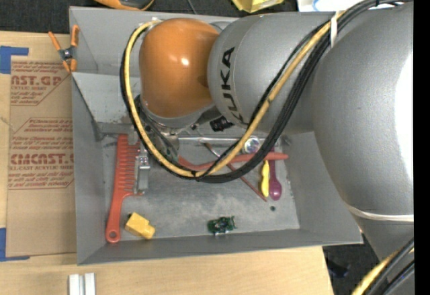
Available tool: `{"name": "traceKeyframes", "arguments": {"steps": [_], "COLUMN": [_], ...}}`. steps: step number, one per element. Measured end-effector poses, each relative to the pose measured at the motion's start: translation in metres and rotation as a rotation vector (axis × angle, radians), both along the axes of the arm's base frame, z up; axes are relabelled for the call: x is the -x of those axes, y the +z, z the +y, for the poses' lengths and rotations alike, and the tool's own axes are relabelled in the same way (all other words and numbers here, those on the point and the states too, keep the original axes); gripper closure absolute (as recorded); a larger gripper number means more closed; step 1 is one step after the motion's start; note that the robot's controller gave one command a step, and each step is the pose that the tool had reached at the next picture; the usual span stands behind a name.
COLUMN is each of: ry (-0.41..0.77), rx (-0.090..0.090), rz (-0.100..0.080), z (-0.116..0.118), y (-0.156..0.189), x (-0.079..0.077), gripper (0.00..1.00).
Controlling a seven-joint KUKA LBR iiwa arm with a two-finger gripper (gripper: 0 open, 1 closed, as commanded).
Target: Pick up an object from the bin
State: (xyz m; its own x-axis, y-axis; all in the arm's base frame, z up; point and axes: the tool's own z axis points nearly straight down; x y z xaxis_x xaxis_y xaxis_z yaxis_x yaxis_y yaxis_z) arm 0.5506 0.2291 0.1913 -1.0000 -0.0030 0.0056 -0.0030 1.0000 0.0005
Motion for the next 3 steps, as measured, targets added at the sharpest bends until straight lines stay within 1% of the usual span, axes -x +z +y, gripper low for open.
{"name": "traceKeyframes", "arguments": {"steps": [1,2,3], "ry": [-0.002,0.046,0.255], "rx": [-0.002,0.001,-0.005], "rz": [-0.007,0.004,-0.022], "z": [-0.001,-0.022,-0.043], "y": [0.004,-0.080,-0.082], "x": [-0.002,0.046,0.015], "gripper": [0.00,0.00,0.00]}}
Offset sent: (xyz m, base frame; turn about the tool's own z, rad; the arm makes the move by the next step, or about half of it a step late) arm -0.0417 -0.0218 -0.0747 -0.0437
